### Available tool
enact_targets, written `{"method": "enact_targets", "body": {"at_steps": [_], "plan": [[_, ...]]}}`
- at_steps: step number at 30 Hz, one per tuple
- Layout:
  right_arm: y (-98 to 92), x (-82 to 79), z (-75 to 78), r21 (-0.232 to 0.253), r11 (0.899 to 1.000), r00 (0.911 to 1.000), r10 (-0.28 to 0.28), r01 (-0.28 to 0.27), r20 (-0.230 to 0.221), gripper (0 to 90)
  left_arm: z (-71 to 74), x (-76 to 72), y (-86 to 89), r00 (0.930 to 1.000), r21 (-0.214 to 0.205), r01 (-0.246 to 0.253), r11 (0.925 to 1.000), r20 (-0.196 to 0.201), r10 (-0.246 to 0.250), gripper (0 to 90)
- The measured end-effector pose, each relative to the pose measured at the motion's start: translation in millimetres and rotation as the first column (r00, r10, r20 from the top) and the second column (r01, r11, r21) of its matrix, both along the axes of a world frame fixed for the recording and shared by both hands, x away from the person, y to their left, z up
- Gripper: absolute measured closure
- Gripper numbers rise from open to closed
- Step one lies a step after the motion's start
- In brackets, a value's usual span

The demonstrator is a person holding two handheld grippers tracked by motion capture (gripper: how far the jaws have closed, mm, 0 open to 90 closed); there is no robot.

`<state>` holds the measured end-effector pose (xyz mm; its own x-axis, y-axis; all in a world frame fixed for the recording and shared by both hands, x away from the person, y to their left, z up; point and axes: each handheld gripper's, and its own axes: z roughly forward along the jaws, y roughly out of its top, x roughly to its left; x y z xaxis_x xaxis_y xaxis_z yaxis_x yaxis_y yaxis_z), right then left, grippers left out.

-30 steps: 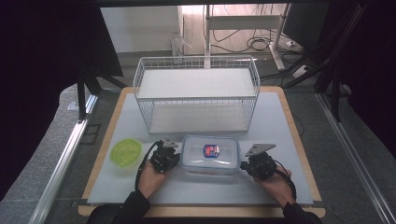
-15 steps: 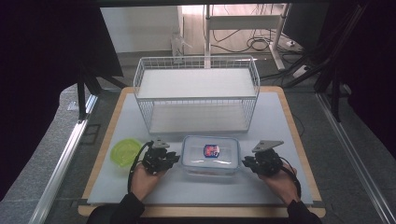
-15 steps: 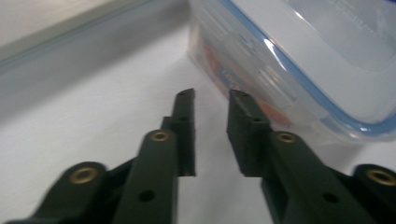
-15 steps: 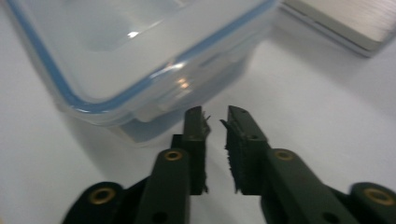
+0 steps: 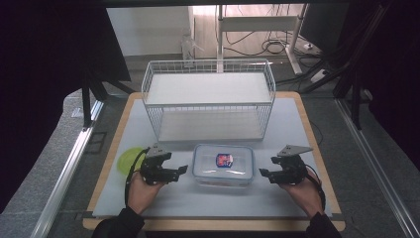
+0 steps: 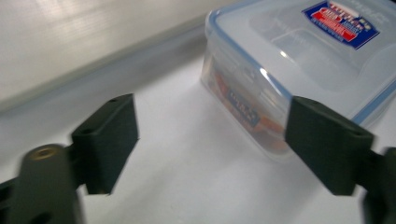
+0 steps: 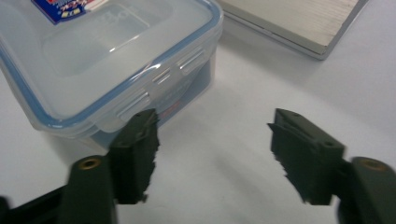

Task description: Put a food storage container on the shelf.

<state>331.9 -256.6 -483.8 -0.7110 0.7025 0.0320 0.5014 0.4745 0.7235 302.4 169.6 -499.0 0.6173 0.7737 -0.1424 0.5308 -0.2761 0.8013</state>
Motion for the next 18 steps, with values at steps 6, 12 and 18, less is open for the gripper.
{"method": "enact_targets", "body": {"at_steps": [6, 12, 18], "plan": [[-0.5, 1.1, 5.5, 0.044, 0.999, 0.9999, -0.012, 0.011, 0.002, 17.4, 5.8, 2.8, -4.2, 0.9984, -0.013, 0.045, 0.9989, -0.033, -0.045, 4.4], [2.7, 1.3, 13.7, 0.137, 0.991, 0.9993, -0.004, 0.009, -0.038, 13.2, 11.7, 9.0, -23.1, 0.9888, -0.049, 0.133, 0.9899, -0.062, -0.136, 3.1], [16.2, 6.2, 12.6, 0.174, 0.985, 0.9924, 0.03, -0.008, -0.119, 8.3, 8.2, 19.8, -40.2, 0.978, -0.057, 0.165, 0.9846, -0.12, -0.171, 1.6]]}}
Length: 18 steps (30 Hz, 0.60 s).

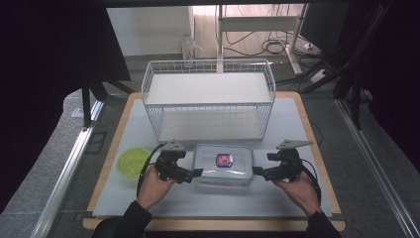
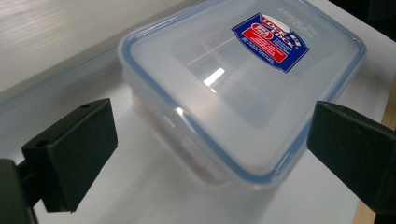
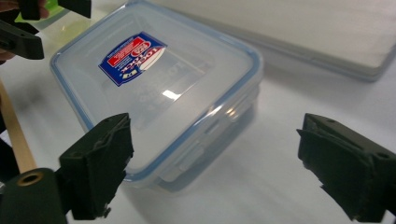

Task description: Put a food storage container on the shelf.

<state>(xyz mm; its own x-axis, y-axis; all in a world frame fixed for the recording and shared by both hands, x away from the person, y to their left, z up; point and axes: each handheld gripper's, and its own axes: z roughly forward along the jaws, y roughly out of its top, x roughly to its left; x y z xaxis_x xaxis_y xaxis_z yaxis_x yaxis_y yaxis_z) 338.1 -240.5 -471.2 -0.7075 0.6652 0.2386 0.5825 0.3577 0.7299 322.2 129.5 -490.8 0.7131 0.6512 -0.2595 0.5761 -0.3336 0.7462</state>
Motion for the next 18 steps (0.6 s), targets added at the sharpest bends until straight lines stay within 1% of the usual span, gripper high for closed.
{"method": "enact_targets", "body": {"at_steps": [1, 3, 5, 7, 9, 11, 12, 13, 14, 15, 16, 18], "plan": [[2.0, 1.0, -1.4, -0.002, 1.0, 0.9999, 0.006, -0.006, -0.012, 7.3, -1.7, 2.1, -1.0, 0.9998, -0.002, 0.003, 1.0, -0.017, -0.003, 1.1], [7.4, 4.3, -5.7, -0.001, 1.0, 0.9986, 0.023, -0.024, -0.047, 5.5, -5.7, 6.7, -1.9, 0.9996, 0.007, 0.01, 0.9999, -0.027, -0.01, 0.7], [13.8, 7.3, -10.1, 0.004, 0.999, 0.9959, 0.042, -0.042, -0.081, 4.7, -10.4, 11.7, -3.4, 0.9987, 0.017, 0.021, 0.9996, -0.048, -0.02, 0.0], [18.4, 9.2, -13.1, 0.0, 0.999, 0.9939, 0.053, -0.054, -0.096, 4.5, -14.3, 16.8, -3.1, 0.9959, -0.014, 0.045, 0.9989, -0.078, -0.046, 0.0], [23.2, 11.5, -16.9, -0.001, 0.998, 0.9905, 0.065, -0.066, -0.121, 4.1, -17.8, 21.1, -4.6, 0.9906, -0.046, 0.072, 0.9963, -0.113, -0.077, 0.0], [26.1, 15.0, -20.8, 0.023, 0.997, 0.9849, 0.079, -0.076, -0.154, 4.1, -20.7, 24.8, -7.7, 0.9854, -0.071, 0.098, 0.9927, -0.133, -0.106, 0.0], [27.5, 17.0, -22.7, 0.036, 0.996, 0.9814, 0.085, -0.08, -0.172, 3.3, -21.0, 25.7, -8.3, 0.9848, -0.076, 0.086, 0.9934, -0.145, -0.096, 0.0], [28.4, 19.9, -24.5, 0.055, 0.995, 0.9773, 0.09, -0.081, -0.192, 4.2, -21.9, 27.5, -8.7, 0.9828, -0.086, 0.086, 0.9925, -0.156, -0.099, 0.0], [28.7, 21.3, -25.7, 0.064, 0.995, 0.9753, 0.092, -0.081, -0.201, 3.5, -23.6, 30.0, -8.8, 0.9793, -0.095, 0.102, 0.9902, -0.165, -0.117, 0.0], [28.7, 21.3, -25.7, 0.064, 0.995, 0.9753, 0.092, -0.081, -0.201, 3.5, -24.6, 31.2, -9.0, 0.9772, -0.112, 0.082, 0.9903, -0.186, -0.102, 0.0], [29.0, 22.3, -26.6, 0.07, 0.995, 0.9735, 0.088, -0.075, -0.211, 3.4, -25.8, 32.7, -9.0, 0.9767, -0.124, 0.074, 0.9896, -0.191, -0.097, 0.0], [28.1, 23.7, -27.9, 0.08, 0.994, 0.9706, 0.086, -0.07, -0.225, 3.9, -26.3, 33.1, -8.8, 0.9748, -0.129, 0.071, 0.9891, -0.201, -0.096, 0.0]]}}
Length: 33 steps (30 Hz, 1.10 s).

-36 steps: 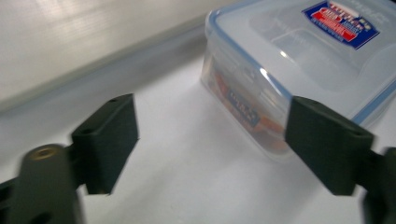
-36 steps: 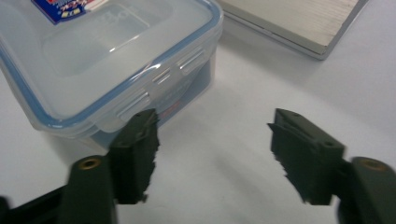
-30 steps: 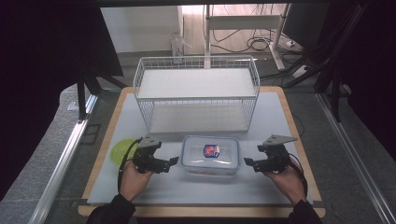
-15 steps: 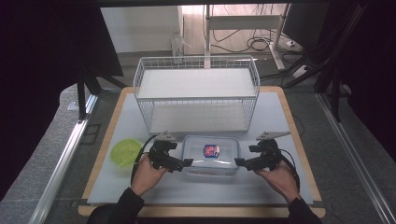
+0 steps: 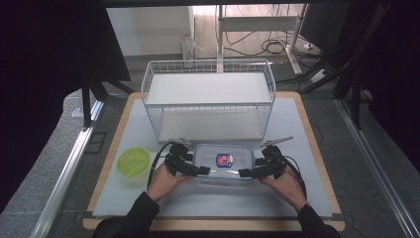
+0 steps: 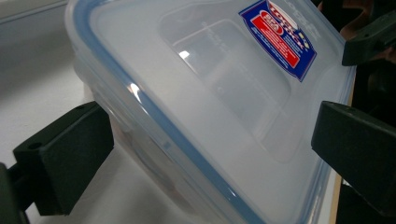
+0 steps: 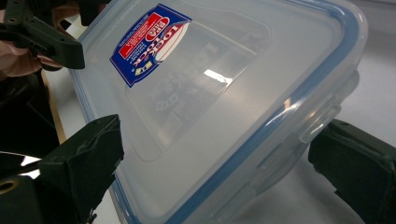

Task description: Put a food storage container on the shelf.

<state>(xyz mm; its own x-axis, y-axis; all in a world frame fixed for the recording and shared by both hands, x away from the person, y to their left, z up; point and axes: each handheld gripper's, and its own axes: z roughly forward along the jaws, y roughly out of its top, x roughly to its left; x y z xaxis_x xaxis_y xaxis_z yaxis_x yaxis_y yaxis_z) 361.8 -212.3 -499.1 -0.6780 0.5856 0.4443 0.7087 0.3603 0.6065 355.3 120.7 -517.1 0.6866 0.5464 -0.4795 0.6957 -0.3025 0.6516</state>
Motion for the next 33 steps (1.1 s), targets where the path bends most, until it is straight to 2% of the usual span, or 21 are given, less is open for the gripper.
{"method": "enact_targets", "body": {"at_steps": [3, 6, 10, 12, 14, 15, 17, 18, 26, 33], "plan": [[-2.0, -0.5, 0.6, 0.006, 1.0, 0.9997, -0.006, 0.006, -0.025, 7.3, 2.9, -2.7, -0.6, 0.9997, 0.028, 0.016, 0.9995, -0.016, -0.016, 0.0], [-5.0, -2.5, 2.6, 0.01, 1.0, 0.9992, -0.014, 0.014, -0.038, 12.1, 6.3, -5.7, 3.6, 0.9993, 0.04, 0.034, 0.9986, -0.017, -0.033, 4.6], [-11.1, -8.4, 6.4, 0.018, 1.0, 0.9995, -0.006, 0.006, -0.03, 21.5, 10.5, -11.5, 11.6, 0.9996, 0.024, 0.029, 0.9993, 0.007, -0.029, 16.2], [-13.3, -11.5, 7.5, 0.021, 1.0, 0.9993, -0.004, 0.005, -0.037, 25.0, 11.6, -14.9, 12.6, 0.9987, 0.031, 0.039, 0.9988, 0.032, -0.04, 18.3], [-15.4, -14.2, 8.1, 0.03, 1.0, 0.999, -0.008, 0.009, -0.045, 28.1, 12.9, -18.2, 13.7, 0.9982, 0.037, 0.043, 0.9984, 0.039, -0.044, 19.8], [-16.5, -15.3, 8.4, 0.037, 0.999, 0.9989, -0.011, 0.013, -0.045, 30.3, 14.1, -19.5, 15.8, 0.9989, 0.024, 0.029, 0.9993, 0.037, -0.03, 21.3], [-20.7, -18.0, 10.7, 0.055, 0.998, 0.9989, -0.022, 0.024, -0.042, 38.3, 15.4, -19.6, 25.9, 0.9997, -0.037, 0.011, 0.9993, 0.023, -0.01, 33.8], [-24.0, -20.3, 12.8, 0.079, 0.996, 0.9989, -0.038, 0.04, -0.026, 42.5, 15.4, -19.9, 27.7, 0.9997, -0.048, 0.013, 0.9988, 0.022, -0.012, 38.7], [-25.5, -25.4, 16.3, 0.101, 0.992, 0.9968, -0.078, 0.08, -0.02, 47.6, 19.0, -25.0, 28.7, 0.9993, -0.055, -0.027, 0.9981, 0.023, 0.028, 44.9], [-24.5, -25.7, 19.4, 0.111, 0.988, 0.9936, -0.112, 0.11, 0.015, 50.6, 20.9, -25.5, 30.1, 0.9968, -0.078, -0.066, 0.9948, 0.042, 0.069, 50.6]]}}
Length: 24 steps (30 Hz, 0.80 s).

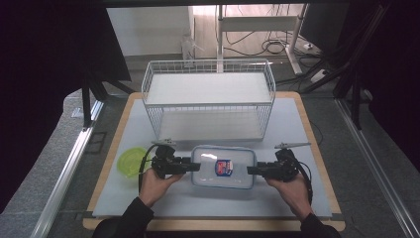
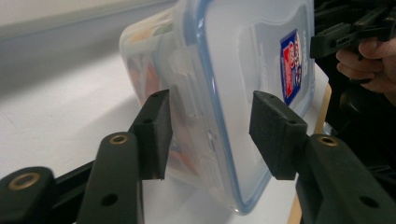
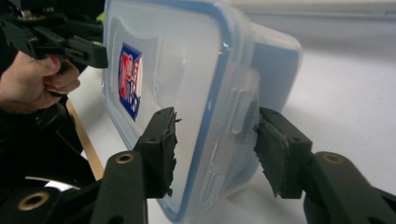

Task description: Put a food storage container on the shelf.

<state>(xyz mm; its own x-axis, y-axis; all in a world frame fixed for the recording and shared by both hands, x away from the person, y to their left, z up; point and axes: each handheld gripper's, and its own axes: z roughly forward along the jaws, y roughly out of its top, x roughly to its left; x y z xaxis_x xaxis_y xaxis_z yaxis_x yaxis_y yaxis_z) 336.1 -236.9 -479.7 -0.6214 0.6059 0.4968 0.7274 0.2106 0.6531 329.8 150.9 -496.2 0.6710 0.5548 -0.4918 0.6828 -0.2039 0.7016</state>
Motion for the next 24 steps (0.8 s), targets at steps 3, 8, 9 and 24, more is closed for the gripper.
{"method": "enact_targets", "body": {"at_steps": [3, 8, 9, 24], "plan": [[0.2, 0.6, 0.8, -0.002, 1.0, 0.9999, -0.002, 0.002, 0.01, 50.8, 1.1, -0.4, -0.9, 0.9999, 0.008, -0.008, 0.9999, 0.008, 0.008, 50.7], [-0.3, 0.5, 1.5, 0.002, 1.0, 0.9992, -0.008, 0.008, 0.039, 51.7, 2.0, -0.8, -1.5, 0.9996, 0.007, -0.016, 0.9999, 0.025, 0.016, 51.6], [-0.4, 0.6, 1.5, 0.002, 1.0, 0.9991, -0.009, 0.008, 0.042, 51.7, 1.8, -0.6, -1.4, 0.9995, 0.002, -0.017, 0.9998, 0.026, 0.017, 51.6], [4.9, 10.3, 39.6, 0.058, 0.998, 0.9904, -0.001, -0.007, 0.139, 52.2, 48.2, -0.4, 7.4, 0.989, -0.004, -0.052, 0.9986, 0.139, 0.052, 51.6]]}}
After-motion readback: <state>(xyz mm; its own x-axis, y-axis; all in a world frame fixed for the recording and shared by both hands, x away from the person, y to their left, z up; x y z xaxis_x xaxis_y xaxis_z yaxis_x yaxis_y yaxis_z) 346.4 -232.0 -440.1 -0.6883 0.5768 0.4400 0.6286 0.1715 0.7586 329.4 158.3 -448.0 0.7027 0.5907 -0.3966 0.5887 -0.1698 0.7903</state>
